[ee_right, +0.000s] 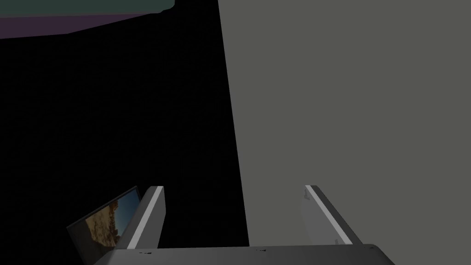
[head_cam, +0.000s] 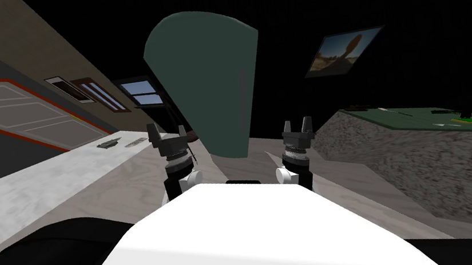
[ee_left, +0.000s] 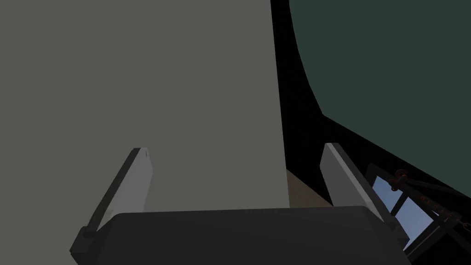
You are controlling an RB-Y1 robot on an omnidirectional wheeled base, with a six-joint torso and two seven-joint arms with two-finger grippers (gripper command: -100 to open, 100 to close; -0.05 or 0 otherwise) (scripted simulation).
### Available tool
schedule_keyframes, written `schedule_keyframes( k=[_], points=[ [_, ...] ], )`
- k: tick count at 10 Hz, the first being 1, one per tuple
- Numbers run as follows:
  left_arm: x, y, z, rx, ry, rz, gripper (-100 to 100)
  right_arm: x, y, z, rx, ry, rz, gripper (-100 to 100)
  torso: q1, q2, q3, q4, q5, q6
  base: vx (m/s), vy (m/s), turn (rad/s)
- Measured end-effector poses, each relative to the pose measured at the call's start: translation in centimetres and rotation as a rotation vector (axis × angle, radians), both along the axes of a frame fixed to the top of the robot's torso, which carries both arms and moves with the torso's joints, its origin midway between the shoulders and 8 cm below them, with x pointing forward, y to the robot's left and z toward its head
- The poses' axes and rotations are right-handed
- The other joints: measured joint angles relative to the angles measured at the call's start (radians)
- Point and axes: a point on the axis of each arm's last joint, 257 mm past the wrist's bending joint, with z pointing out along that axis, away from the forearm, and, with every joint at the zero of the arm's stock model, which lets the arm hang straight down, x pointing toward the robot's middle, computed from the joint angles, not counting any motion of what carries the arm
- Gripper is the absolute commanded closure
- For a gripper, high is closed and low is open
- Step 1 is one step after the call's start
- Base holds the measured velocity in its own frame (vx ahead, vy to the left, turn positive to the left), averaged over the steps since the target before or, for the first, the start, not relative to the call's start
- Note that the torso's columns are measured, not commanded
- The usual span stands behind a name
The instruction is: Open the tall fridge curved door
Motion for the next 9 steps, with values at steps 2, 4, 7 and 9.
schedule_keyframes(
  k=[2, 4, 7, 9],
  points=[
    [0.00, 0.00, 0.00, 0.000, 0.000, 0.000, 0, 0.00, 0.00, 0.00, 0.000, 0.000, 0.000, 0, 0.000, 0.104, -0.209, 0.105, 0.000, 0.000, 0.000, 0.000, 0.000],
    [0.00, 0.00, 0.01, 0.000, 0.000, 0.000, 0, 0.00, 0.00, 0.01, 0.000, 0.000, 0.000, 0, 0.000, 0.248, -0.497, 0.248, 0.000, 0.000, 0.000, 0.000, 0.000],
    [-0.01, 0.00, 0.01, 0.000, 0.000, 0.000, 0, -0.01, 0.00, 0.01, 0.000, 0.000, 0.000, 0, 0.000, 0.470, -0.939, 0.470, 0.000, 0.000, 0.000, 0.000, 0.000],
    [-0.01, 0.00, 0.01, 0.000, 0.000, 0.000, 0, -0.01, 0.00, 0.02, 0.000, 0.000, 0.000, 0, 0.000, 0.618, -1.234, 0.617, 0.000, 0.000, 0.000, 0.000, 0.000]
  ],
)
